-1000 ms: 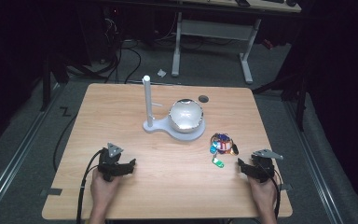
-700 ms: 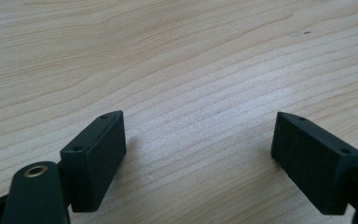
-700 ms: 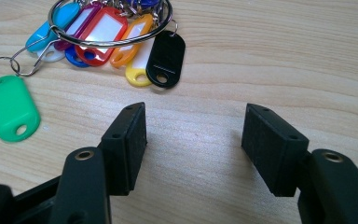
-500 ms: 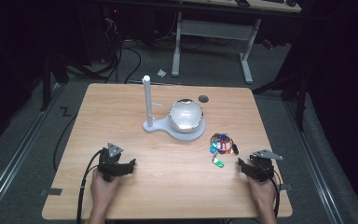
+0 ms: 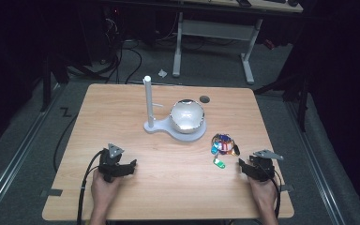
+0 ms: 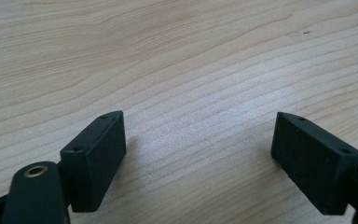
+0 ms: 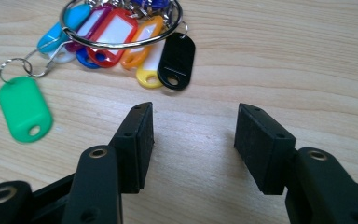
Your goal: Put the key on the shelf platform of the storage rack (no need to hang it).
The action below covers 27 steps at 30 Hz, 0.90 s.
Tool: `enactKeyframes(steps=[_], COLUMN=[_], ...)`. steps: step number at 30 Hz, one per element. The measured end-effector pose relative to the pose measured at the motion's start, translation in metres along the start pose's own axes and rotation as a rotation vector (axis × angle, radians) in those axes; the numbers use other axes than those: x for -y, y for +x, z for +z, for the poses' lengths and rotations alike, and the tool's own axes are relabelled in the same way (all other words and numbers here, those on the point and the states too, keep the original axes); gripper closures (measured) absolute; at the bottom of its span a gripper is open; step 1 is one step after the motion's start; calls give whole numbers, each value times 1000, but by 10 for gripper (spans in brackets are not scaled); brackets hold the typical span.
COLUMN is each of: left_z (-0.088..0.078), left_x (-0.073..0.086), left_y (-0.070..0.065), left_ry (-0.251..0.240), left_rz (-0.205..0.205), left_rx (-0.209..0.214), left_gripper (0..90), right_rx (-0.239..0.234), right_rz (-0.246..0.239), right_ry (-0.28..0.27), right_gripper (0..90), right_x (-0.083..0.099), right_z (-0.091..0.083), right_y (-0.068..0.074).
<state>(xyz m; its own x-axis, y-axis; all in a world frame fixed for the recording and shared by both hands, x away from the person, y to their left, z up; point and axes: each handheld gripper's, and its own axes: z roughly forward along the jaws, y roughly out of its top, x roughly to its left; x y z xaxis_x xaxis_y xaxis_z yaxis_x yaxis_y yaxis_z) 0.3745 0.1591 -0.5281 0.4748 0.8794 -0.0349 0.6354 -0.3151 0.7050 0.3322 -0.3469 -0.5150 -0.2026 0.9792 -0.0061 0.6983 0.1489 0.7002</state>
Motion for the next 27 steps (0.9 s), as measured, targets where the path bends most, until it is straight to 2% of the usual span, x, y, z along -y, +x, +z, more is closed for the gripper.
enactKeyframes(steps=[4,12,18,21,27], left_z=[0,0,0,0,0], left_x=[0,0,0,0,0], left_y=[0,0,0,0,0], left_ry=[0,0,0,0,0], left_rz=[0,0,0,1,1], left_rx=[0,1,1,1,1], left_gripper=[183,183,183,183,183], right_rx=[-21,-40,-63,-68,-81], right_rz=[7,17,-3,-35,-50], right_ry=[-26,-31,-38,-32,-35], right_gripper=[488,484,485,485,487], right_x=[-2,-4,-17,-25,-37], right_z=[-2,-5,-6,-3,1], right_y=[2,2,8,13,18])
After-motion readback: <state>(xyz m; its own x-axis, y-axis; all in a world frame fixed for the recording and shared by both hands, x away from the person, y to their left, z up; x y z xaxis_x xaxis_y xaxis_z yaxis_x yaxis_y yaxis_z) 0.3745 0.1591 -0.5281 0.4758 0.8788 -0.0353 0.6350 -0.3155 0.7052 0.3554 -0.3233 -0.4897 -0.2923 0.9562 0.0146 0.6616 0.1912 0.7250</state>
